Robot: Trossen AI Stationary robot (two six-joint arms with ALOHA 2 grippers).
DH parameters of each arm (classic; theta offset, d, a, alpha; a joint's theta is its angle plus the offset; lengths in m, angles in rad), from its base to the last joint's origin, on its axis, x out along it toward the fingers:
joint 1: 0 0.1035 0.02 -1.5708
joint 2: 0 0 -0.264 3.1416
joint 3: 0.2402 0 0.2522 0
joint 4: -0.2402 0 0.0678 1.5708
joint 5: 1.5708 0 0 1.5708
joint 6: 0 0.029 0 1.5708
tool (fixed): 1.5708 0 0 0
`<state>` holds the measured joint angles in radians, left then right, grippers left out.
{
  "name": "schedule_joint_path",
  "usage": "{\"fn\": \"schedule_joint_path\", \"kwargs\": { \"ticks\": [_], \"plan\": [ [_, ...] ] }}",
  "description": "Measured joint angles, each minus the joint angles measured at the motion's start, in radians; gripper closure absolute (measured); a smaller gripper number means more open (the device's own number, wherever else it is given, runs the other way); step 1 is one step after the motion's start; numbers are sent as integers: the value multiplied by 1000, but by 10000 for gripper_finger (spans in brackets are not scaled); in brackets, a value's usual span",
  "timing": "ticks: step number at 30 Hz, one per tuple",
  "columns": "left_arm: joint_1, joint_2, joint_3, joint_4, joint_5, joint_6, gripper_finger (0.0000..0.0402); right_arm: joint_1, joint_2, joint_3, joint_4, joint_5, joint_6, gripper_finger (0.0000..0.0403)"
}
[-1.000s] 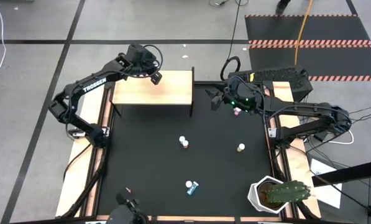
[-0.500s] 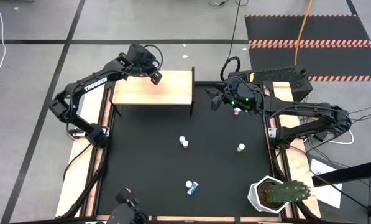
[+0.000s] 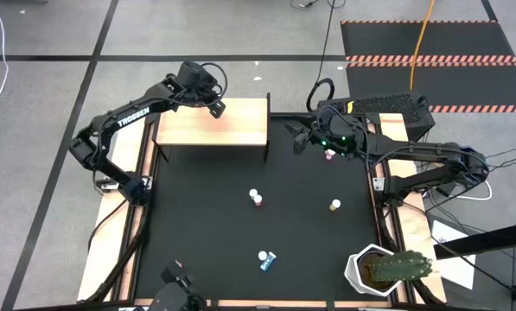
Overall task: Pick and place medicine bottles onto shelf by color
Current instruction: Put the bottom yellow pill bottle on the shelf, then put the bottom pink pill bottle on the shelf
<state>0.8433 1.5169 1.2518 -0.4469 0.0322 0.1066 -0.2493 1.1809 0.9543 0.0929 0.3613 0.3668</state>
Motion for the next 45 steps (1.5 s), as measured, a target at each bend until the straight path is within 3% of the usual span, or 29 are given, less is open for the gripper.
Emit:
{"fn": "schedule_joint_path", "kwargs": {
  "ticks": [27,30,39,45],
  "plan": [
    [0,0,1,-19,-3,18,272,0,0,0,0,-27,14,179],
    [0,0,1,-32,-5,16,240,0,0,0,0,-27,14,179],
    [0,-3,1,-32,-7,20,84,0,0,0,5,-53,15,179],
    [-6,-37,73,-130,-17,62,29,0,0,0,4,-53,26,179]
  ]
}}
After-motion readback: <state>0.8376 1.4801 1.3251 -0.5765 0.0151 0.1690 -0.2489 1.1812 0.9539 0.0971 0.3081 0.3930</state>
